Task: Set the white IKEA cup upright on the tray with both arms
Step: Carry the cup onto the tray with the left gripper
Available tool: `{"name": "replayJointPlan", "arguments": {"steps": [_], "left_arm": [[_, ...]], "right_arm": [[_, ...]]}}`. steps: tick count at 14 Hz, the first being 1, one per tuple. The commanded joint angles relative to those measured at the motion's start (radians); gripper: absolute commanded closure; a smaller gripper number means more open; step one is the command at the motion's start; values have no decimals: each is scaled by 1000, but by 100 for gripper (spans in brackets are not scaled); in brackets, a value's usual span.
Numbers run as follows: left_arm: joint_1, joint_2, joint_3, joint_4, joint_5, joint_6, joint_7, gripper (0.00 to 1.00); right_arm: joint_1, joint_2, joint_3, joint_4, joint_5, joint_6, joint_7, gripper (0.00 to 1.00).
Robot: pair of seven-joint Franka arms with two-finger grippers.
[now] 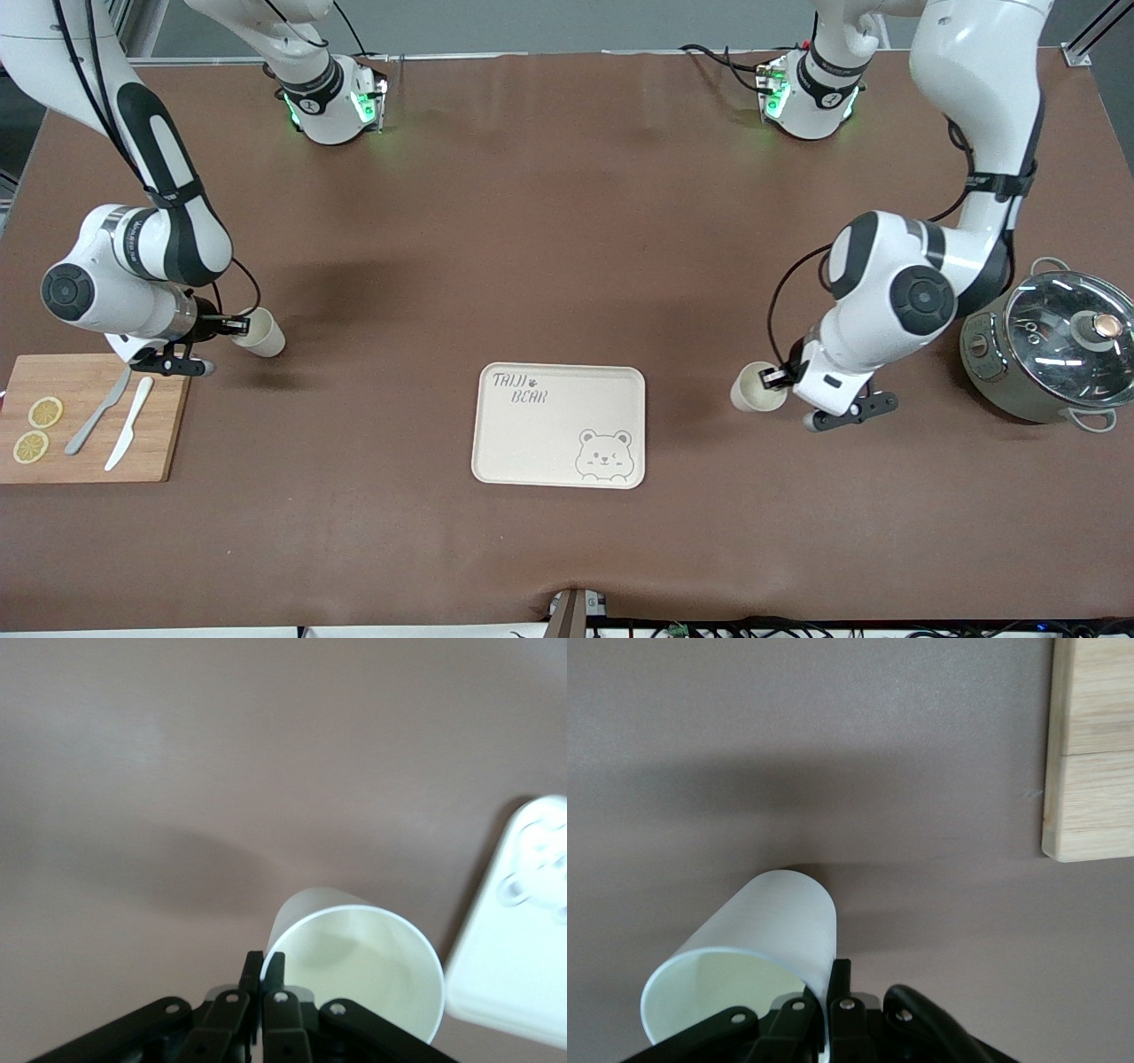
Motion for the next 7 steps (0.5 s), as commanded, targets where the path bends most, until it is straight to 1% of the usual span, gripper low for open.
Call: {"name": "replayJointPlan", "arguments": {"steps": [1,4,7], "left_arm": [[-81,139,6,192,-27,-28,-179,100],[-140,208,9,286,-25,-24,-310,100],[-204,276,16,355,-24,7,-430,100]], "right_arm": [[-15,-11,10,28,19,-29,-7,100],[-15,-11,10,172,20,-231,7,100],[-15,-9,10,279,23,-347,11,100]]}}
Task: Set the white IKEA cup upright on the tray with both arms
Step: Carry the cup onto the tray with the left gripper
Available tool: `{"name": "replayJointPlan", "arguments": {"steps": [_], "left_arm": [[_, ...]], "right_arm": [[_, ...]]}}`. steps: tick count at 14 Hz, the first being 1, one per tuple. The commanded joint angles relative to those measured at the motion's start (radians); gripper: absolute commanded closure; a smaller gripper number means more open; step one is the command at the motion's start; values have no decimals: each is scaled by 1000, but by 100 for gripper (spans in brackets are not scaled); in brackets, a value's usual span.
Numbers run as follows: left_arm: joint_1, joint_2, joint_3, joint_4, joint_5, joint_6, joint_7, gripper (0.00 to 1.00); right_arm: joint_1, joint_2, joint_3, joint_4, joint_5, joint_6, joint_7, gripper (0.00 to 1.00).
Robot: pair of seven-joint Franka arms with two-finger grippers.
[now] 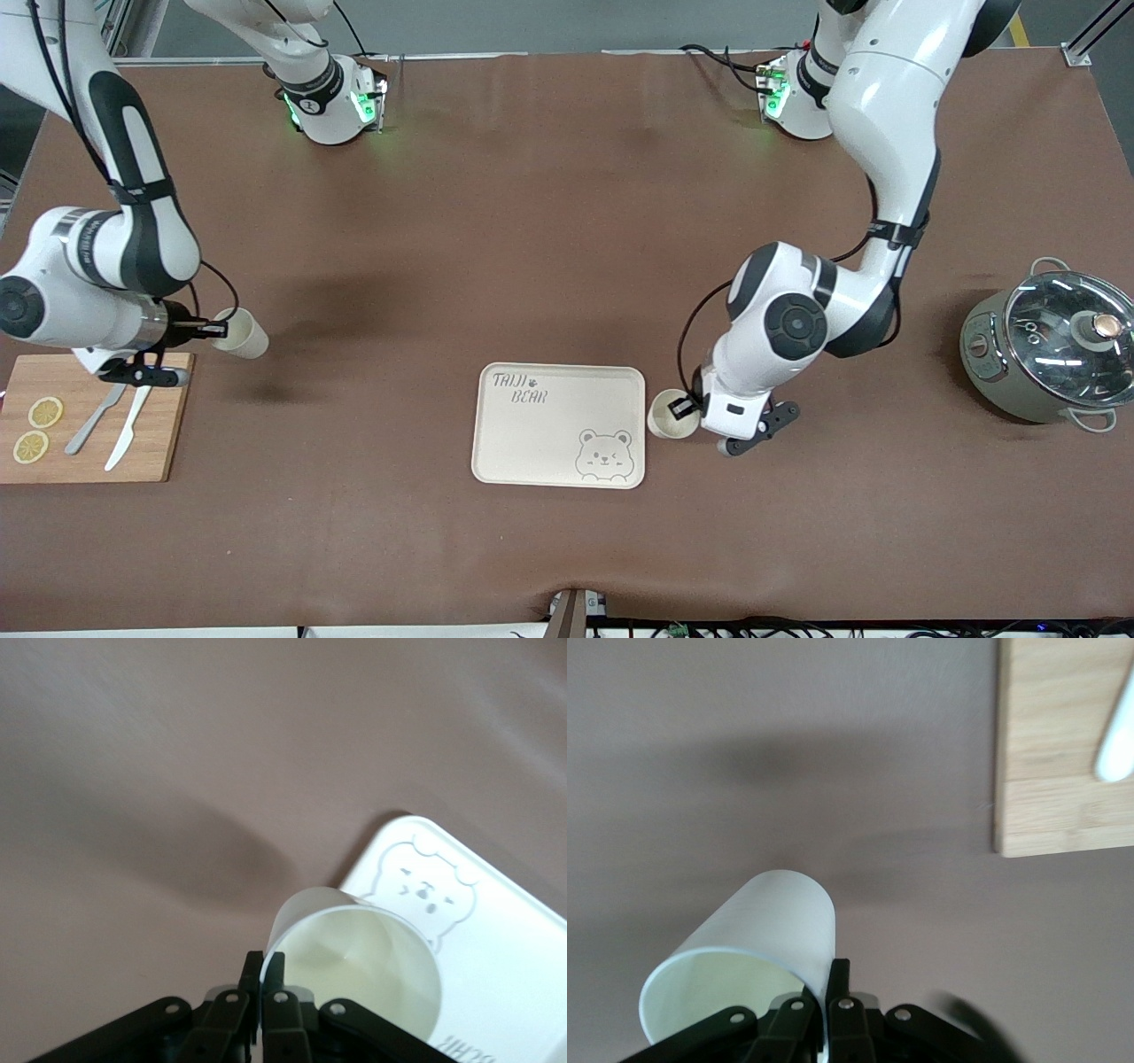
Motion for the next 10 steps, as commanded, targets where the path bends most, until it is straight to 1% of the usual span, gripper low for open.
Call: {"name": "replayJointPlan", "arguments": {"steps": [1,4,6,7,8,9,10], "left_arm": [[-58,80,17,100,-23,22,-92,100],[-104,112,26,97,-17,57,-112,100],[-109,126,26,94,-14,59,-112,100],[-106,138,27,94,-17,60,-114,84],[-108,140,27,94,-14,60,-112,47],[-111,139,30,91,-10,62,-111,0],[-112,134,32,94,-11,62,-112,0]], "right_arm": [[-7,-2,11,88,20,-89,7,100],[14,4,11,188,26,-182,9,100],[41,11,11,205,60,-182,94,100],[71,20,11,224,78,-185,159,100],[114,25,11,244,86,-185,211,100],[148,36,11,258,91,-185,265,100],[166,50,12,272,118,-185,333,100]]}}
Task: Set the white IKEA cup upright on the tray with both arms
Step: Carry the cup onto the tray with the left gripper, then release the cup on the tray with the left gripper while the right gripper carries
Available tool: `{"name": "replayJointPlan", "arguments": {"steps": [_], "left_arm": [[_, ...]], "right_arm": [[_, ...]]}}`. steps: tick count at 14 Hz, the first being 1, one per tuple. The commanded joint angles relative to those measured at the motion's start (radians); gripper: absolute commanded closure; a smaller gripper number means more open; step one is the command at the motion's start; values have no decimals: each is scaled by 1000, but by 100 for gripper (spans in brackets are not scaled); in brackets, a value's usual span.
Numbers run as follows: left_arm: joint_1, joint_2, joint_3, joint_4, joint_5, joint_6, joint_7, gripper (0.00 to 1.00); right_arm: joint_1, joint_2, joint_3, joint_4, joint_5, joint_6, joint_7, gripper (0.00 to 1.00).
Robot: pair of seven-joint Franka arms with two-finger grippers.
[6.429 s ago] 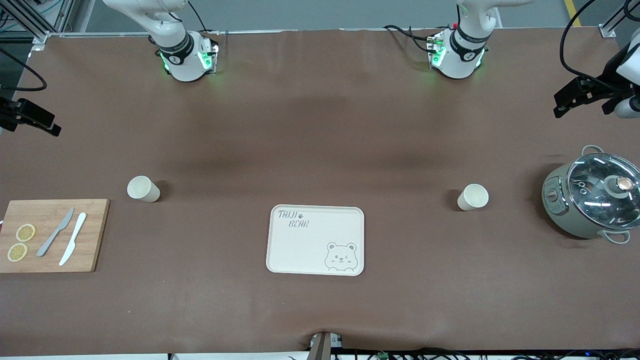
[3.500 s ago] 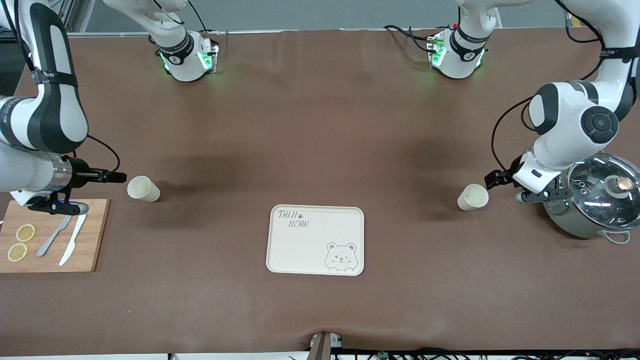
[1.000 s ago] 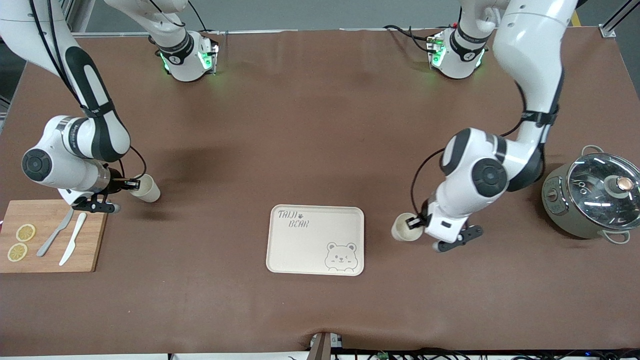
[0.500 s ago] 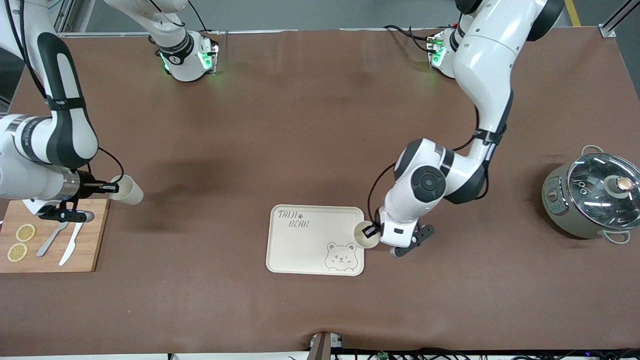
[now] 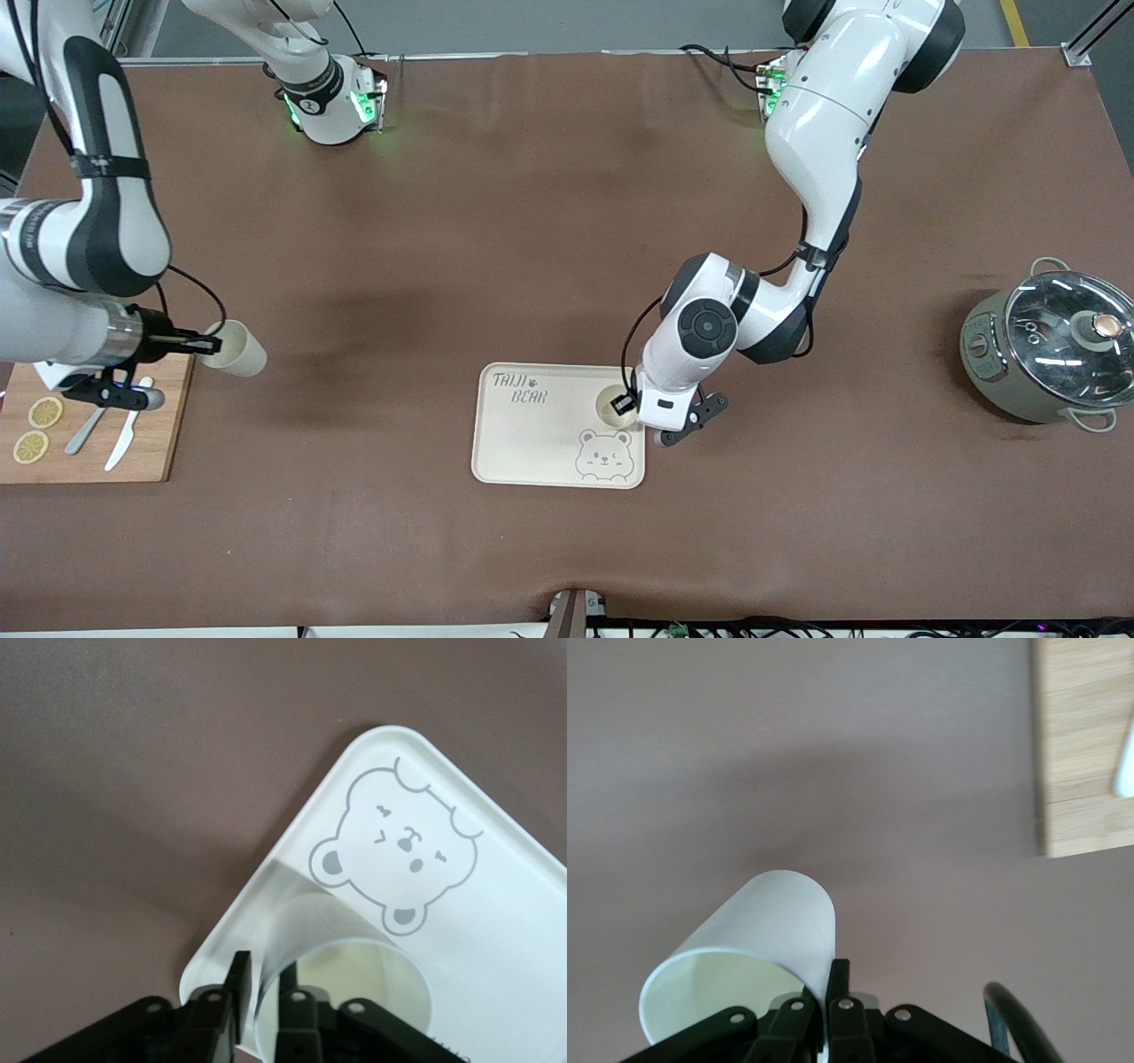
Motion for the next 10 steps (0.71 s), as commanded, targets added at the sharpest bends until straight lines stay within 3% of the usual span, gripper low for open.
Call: {"name": "replayJointPlan", "arguments": {"steps": [1,2,5,8,10], "left_arm": [[-22,-6,26,32,-5,-12,-2,0],[-25,-35,41,32,13,-23,0,0],[16,-139,49,32,93,-109,21,0],[99,-252,52,15,119,-233,217,0],[171,-312,55,14,121,-306,352,0]], "right_arm": [[75,55,-3,76,97,-21,166,100],[98,76,-4,105,141,-21,201,100],[191,155,-1,189,162,-14,421,100],[273,248,-3,267,269,2,579,100],[306,274,-3,278,283,67,631,100]]}}
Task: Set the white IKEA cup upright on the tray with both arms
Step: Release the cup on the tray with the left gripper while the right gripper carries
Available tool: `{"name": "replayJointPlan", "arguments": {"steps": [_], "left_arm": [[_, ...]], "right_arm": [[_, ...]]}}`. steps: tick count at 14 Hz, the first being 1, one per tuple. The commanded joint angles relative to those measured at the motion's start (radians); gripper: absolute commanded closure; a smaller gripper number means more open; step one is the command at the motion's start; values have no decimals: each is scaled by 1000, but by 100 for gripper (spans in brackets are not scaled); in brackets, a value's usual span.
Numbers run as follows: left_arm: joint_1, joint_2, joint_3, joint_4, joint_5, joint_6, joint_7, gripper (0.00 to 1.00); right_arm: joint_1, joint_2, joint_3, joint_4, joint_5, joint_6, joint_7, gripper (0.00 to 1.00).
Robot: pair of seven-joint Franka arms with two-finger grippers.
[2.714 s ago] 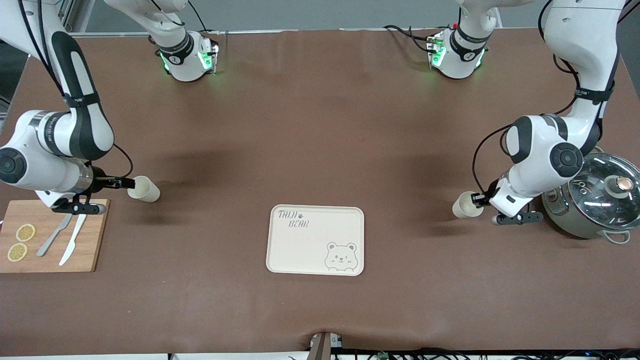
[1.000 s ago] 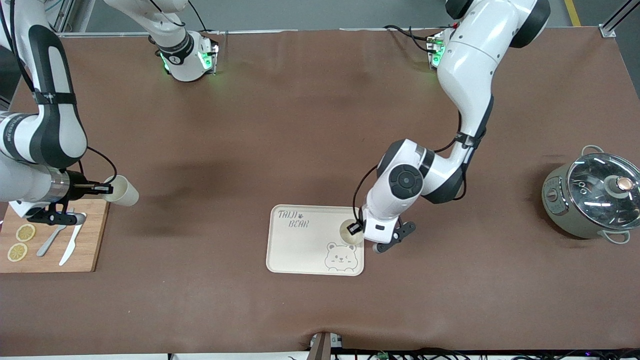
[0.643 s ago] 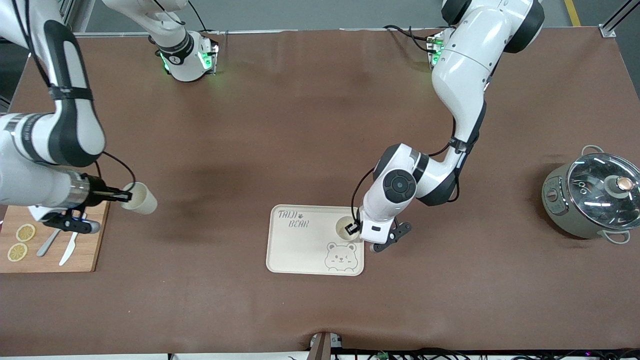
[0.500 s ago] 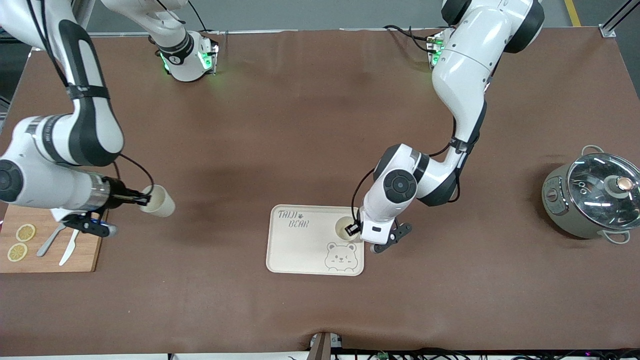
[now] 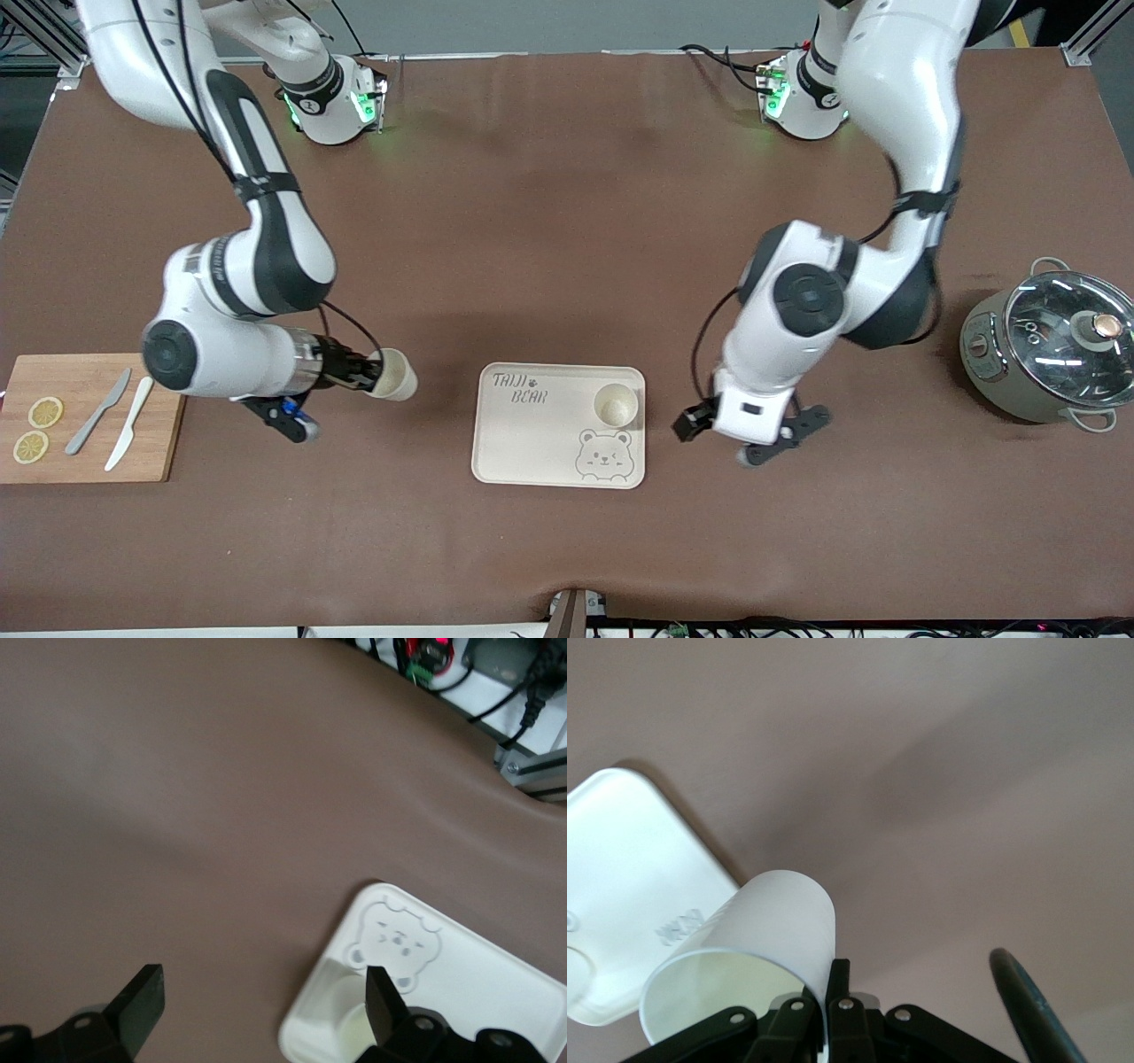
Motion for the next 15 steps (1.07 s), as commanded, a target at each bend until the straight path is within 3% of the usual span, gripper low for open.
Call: {"name": "replayJointPlan", "arguments": {"steps": [1,5,12,13,14,15], "left_arm": [[86,-99,0,-43,20,-94,203,0],[220,-205,-6,-46,10,-270,474,0],[311,-314,-3,-46,17,-432,513,0],[323,-320,-1,-46,17,-433,513,0],[343,-326,-6,-46,16,-435,515,0],[348,-332,-6,-51,14,-450,524,0]], "right_arm": [[51,74,-9,64,35,67,105,100],[142,137,-9,66,35,202,227,100],[233,226,-9,69,35,342,297,100],[233,231,-9,69,35,348,290,84],[231,231,-9,70,35,344,287,16],[233,228,-9,73,25,336,278,0]]}}
